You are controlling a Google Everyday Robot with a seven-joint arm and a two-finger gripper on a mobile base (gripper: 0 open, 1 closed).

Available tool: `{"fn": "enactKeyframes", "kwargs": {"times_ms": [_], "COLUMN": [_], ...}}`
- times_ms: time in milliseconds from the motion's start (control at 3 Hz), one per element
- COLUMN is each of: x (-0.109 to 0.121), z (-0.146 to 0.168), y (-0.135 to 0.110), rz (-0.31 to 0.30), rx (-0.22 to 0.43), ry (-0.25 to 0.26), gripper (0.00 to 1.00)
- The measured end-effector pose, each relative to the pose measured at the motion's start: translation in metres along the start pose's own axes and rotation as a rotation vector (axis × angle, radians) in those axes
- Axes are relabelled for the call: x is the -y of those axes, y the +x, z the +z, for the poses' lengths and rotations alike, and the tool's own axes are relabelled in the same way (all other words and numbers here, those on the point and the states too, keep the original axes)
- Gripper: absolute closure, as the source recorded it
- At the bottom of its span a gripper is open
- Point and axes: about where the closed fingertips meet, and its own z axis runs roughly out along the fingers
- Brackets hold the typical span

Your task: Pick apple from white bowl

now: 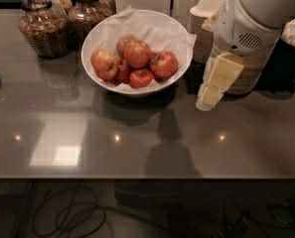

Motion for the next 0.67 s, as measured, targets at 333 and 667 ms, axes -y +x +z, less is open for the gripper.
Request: {"fn": "enactKeyframes", "kwargs": {"times_ms": [333, 667], "x": [0.0072, 0.0073], "z": [0.0076, 0.0077], "y": [-0.0511, -0.0511], "rz": [-0.054, -0.053], "rx": [0.106, 0.106], "ry": [0.009, 0.009], "gripper": [0.0, 0.0]}}
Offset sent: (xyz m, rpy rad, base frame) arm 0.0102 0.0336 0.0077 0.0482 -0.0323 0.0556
